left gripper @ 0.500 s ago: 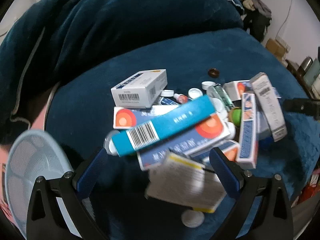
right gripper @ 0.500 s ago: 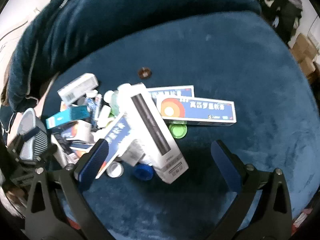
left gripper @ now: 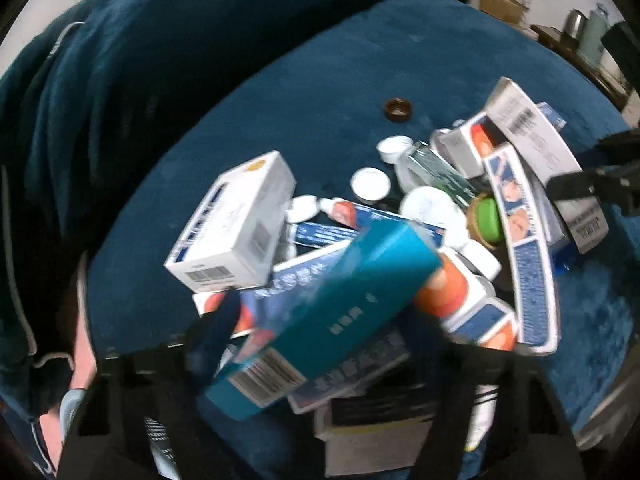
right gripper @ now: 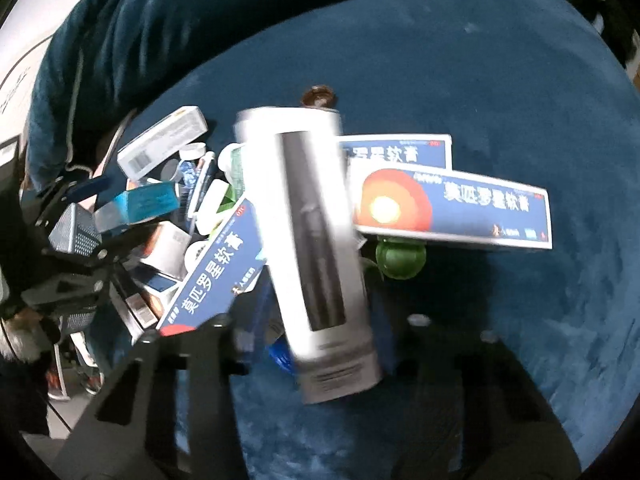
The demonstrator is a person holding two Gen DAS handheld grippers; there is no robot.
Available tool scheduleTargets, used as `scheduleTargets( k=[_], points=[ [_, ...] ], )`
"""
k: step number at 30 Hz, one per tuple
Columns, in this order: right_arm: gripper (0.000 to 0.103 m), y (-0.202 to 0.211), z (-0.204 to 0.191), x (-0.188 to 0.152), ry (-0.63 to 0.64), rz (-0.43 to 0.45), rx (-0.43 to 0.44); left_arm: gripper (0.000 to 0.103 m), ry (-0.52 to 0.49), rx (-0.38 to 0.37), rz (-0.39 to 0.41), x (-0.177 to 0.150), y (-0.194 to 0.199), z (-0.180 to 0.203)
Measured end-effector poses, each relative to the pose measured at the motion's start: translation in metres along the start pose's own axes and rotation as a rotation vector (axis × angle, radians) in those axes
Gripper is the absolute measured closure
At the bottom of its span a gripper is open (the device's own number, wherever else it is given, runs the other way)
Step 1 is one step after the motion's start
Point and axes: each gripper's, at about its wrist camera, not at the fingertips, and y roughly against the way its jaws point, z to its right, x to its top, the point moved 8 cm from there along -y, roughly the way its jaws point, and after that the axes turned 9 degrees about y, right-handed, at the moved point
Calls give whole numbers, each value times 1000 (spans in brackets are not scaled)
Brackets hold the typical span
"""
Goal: Organize objects
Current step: 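Grasp the teal box with the left tool while the right grasps the white box, then carry both boxes over the blue basket and open both tools to drop them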
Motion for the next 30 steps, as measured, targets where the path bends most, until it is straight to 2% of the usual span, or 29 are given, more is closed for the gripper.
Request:
scheduleTargets(
  k=[1, 2, 5, 8, 15, 21, 30],
  points=[
    [63, 4, 1, 1, -6, 12, 8, 57, -2, 7, -12, -5, 1, 0],
    [64, 5, 1, 2, -8, 25, 8, 61, -5, 24, -13, -8, 3, -1],
    [64, 15, 2, 5, -7, 58, 2, 67, 27, 24, -7, -13, 11, -8],
    [66, 24, -2, 9, -14, 95, 6, 72, 119, 10, 11, -20, 30, -20],
    [66, 21, -33, 20, -24, 132, 33, 74, 293, -13, 65, -28, 62, -37],
    [66, 25, -63, 27, -20, 164, 84, 74, 385, -25, 106, -40, 91, -47],
    [66, 16, -142, 44, 78, 163, 170, 74, 512, 82, 128, -76, 125, -93]
  ],
)
